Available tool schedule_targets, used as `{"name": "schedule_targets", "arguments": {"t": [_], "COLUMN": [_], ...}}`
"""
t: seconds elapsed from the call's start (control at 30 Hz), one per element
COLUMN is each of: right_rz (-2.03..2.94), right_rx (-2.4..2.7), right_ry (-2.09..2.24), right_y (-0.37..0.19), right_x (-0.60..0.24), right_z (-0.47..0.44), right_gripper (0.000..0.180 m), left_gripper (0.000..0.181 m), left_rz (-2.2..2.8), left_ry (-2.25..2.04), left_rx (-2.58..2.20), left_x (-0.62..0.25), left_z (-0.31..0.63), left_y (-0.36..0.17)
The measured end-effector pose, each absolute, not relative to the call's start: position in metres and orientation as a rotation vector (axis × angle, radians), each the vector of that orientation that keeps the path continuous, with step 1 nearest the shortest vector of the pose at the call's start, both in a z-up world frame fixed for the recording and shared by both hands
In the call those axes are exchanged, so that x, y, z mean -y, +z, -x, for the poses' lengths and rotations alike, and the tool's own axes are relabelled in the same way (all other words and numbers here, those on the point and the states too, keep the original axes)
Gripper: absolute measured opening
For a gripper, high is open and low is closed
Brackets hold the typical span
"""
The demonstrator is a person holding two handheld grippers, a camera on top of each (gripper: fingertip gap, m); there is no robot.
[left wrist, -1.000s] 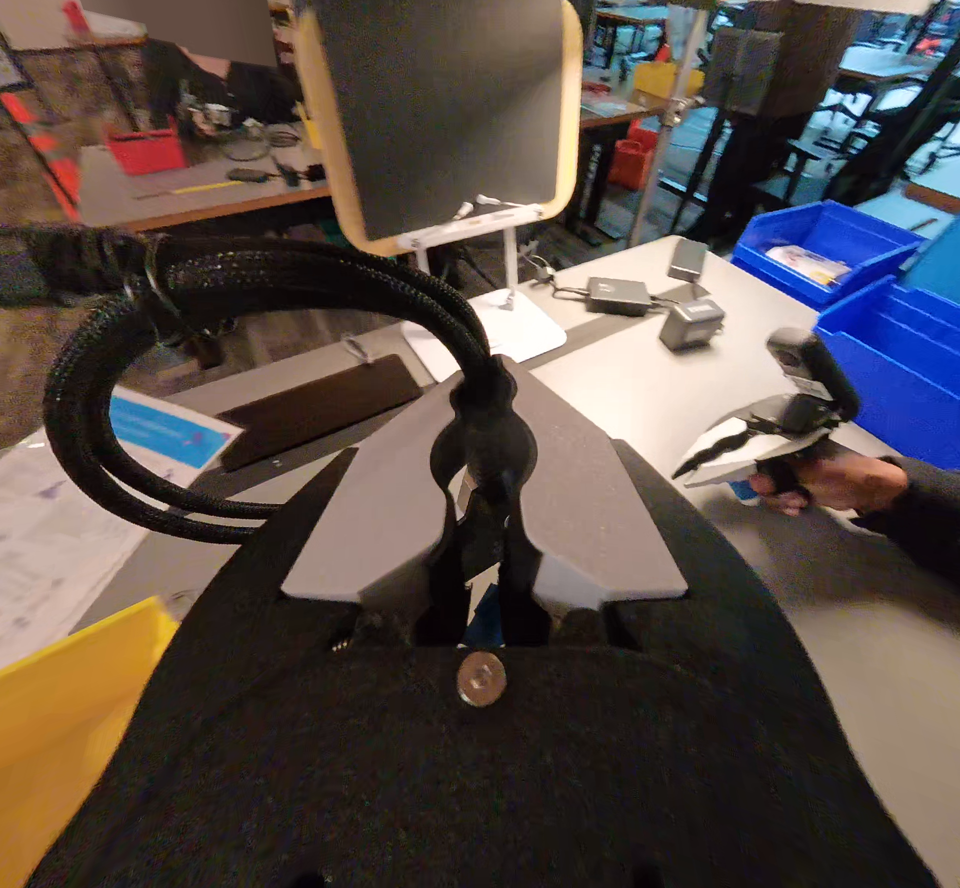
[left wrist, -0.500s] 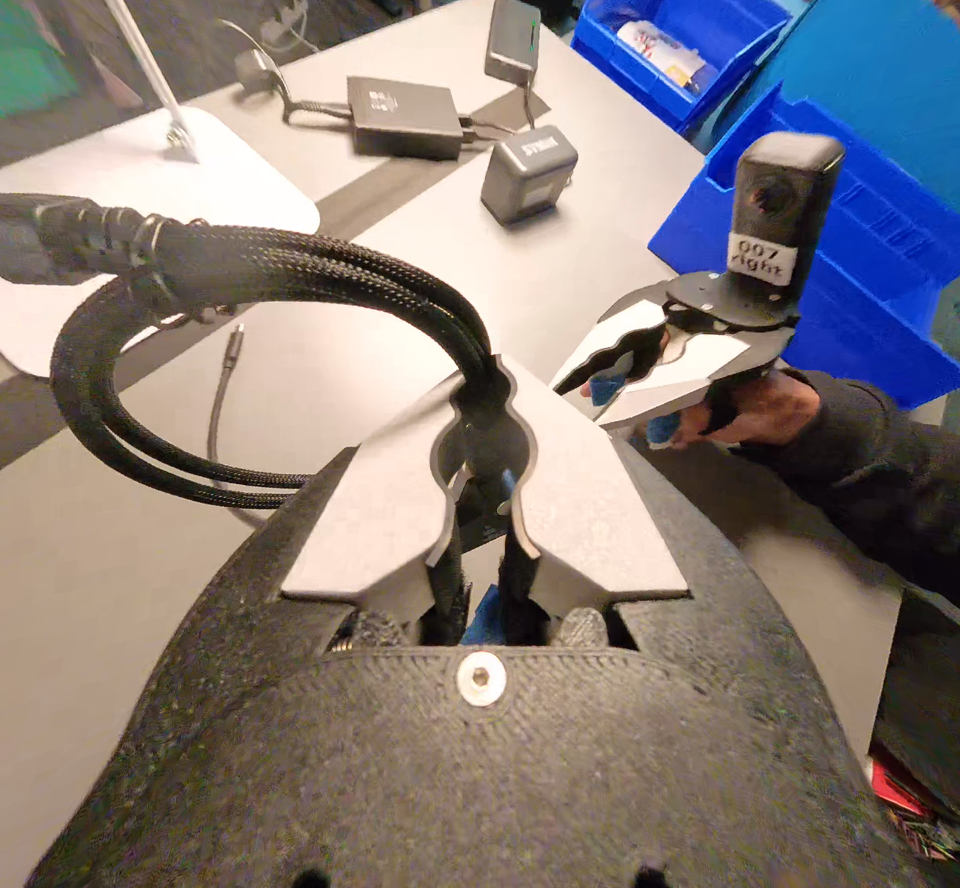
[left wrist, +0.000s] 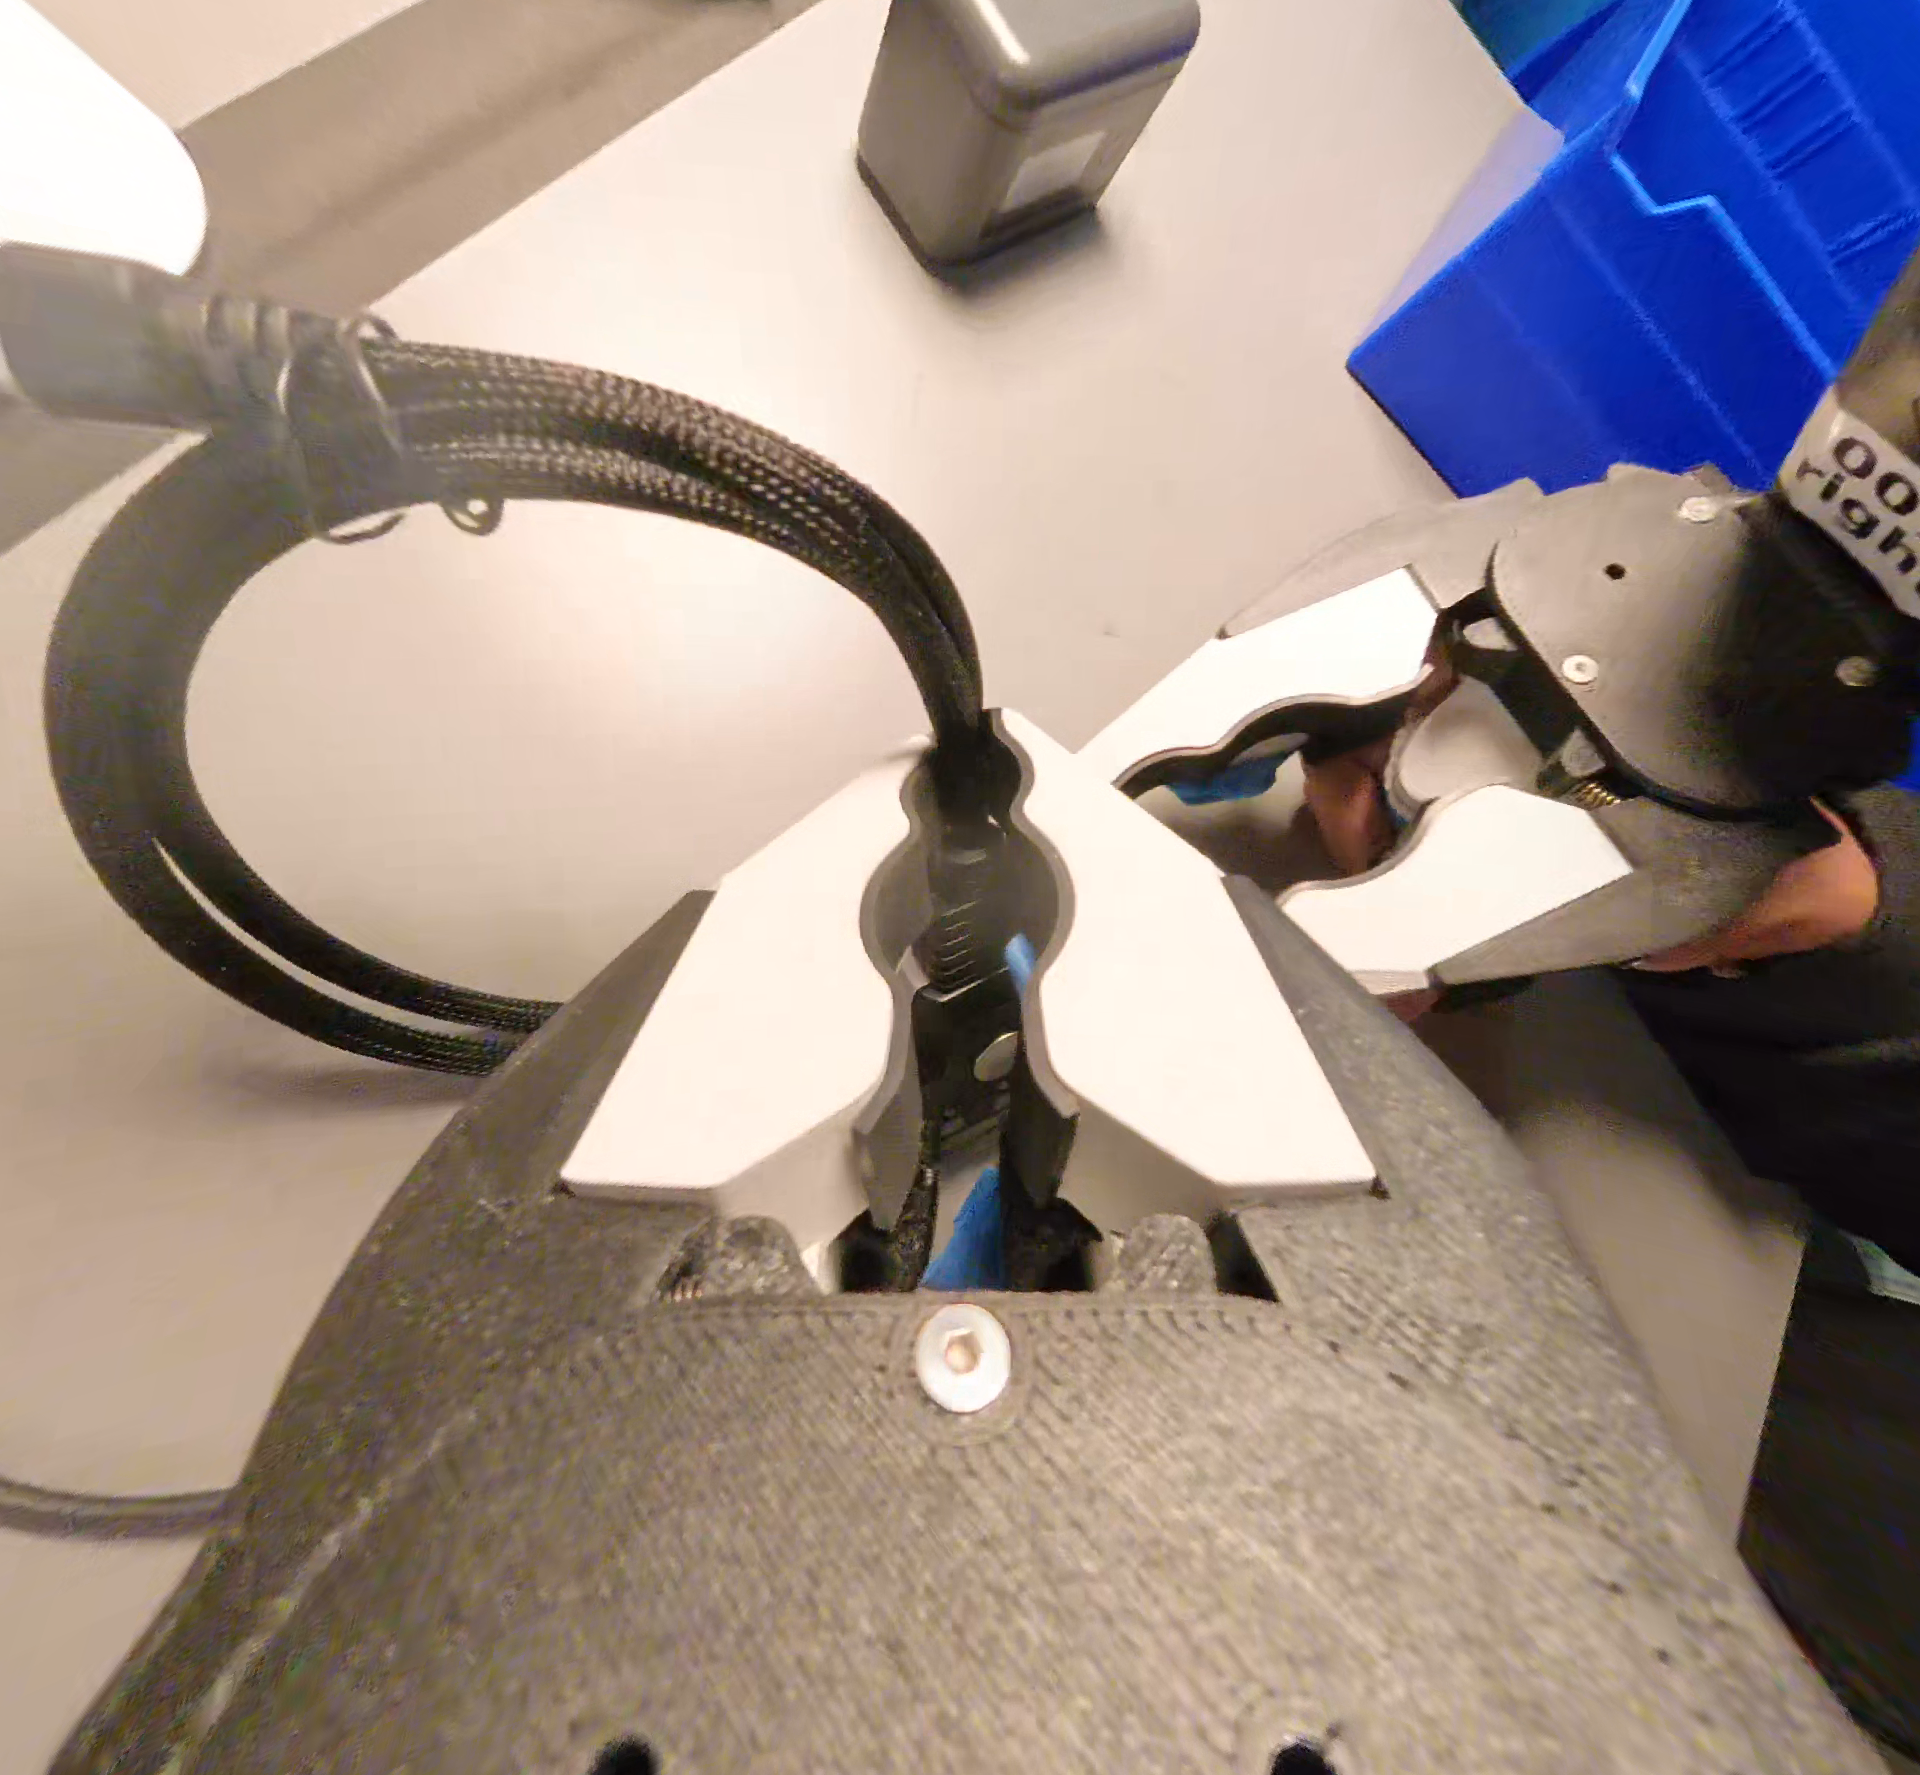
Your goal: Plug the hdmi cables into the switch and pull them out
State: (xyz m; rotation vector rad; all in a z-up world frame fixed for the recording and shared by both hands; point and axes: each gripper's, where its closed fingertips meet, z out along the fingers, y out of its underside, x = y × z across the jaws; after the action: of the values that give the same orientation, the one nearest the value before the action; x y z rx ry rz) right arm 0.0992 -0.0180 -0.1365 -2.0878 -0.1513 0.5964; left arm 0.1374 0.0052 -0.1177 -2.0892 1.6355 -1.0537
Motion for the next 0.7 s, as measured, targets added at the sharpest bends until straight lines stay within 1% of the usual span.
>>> {"name": "schedule_targets", "arguments": {"t": [0.03, 0.23, 0.3, 0.43, 0.57, 0.63, 0.7], "right_rz": [2.102, 2.189, 2.219, 2.22, 2.202, 2.193, 2.184], "right_rx": [0.153, 0.176, 0.19, 0.21, 0.209, 0.204, 0.213], "right_ry": [0.6, 0.594, 0.568, 0.575, 0.603, 0.621, 0.626], "right_y": [-0.138, -0.151, -0.155, -0.156, -0.152, -0.15, -0.148], "right_x": [0.019, 0.024, 0.026, 0.026, 0.027, 0.027, 0.026], "right_z": [-0.098, -0.089, -0.089, -0.085, -0.084, -0.082, -0.08], "right_gripper": [0.037, 0.021, 0.013, 0.015, 0.023, 0.026, 0.029], "left_gripper": [0.006, 0.007, 0.019, 0.061, 0.076, 0.077, 0.075], "left_rz": [2.104, 2.202, 2.206, 2.154, 2.023, 2.0, 2.03], "left_ry": [-1.07, -1.052, -1.041, -1.072, -1.012, -0.939, -0.89], "left_rx": [-1.648, -1.692, -1.693, -1.62, -1.565, -1.511, -1.446], "left_x": [-0.002, 0.007, 0.007, -0.002, -0.015, -0.029, -0.039], "left_z": [-0.139, -0.143, -0.141, -0.128, -0.071, -0.024, 0.03], "left_y": [-0.121, -0.15, -0.153, -0.125, -0.084, -0.074, -0.075]}}
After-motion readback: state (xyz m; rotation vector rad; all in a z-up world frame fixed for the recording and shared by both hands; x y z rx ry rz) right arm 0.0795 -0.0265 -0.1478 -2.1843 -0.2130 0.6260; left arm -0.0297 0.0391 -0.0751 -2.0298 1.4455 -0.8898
